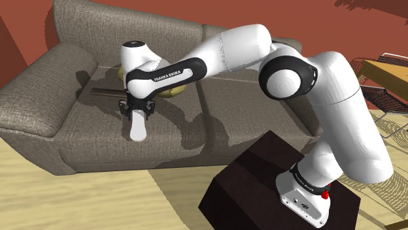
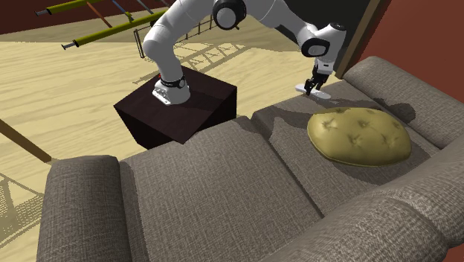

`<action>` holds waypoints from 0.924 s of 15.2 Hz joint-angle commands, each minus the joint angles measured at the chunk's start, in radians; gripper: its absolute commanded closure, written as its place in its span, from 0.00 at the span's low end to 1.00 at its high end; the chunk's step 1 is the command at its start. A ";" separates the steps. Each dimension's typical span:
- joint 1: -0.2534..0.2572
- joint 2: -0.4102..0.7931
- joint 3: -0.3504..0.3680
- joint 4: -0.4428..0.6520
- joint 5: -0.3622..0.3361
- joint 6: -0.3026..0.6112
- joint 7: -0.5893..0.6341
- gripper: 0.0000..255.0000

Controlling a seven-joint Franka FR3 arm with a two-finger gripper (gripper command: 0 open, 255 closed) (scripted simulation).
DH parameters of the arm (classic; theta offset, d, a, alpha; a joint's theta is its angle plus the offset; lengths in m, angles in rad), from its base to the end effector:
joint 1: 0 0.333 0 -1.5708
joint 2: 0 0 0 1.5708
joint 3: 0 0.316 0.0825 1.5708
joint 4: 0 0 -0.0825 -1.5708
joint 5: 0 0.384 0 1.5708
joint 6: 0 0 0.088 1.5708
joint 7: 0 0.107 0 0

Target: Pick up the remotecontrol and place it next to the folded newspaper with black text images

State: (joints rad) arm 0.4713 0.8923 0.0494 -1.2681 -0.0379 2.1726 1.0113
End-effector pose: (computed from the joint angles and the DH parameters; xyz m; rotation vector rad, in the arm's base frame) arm 0.6578 0.3648 0.2167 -3.0347 0.7555 -0.0074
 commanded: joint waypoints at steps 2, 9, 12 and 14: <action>0.000 0.026 -0.001 0.002 -0.001 0.024 0.000 1.00; 0.000 0.026 -0.001 0.003 -0.001 0.024 0.000 1.00; 0.000 0.026 -0.001 0.003 -0.001 0.024 0.000 0.00; 0.000 0.026 -0.001 0.003 -0.001 0.024 0.000 0.00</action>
State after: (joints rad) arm 0.4714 0.9184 0.0486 -1.2650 -0.0387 2.1967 1.0110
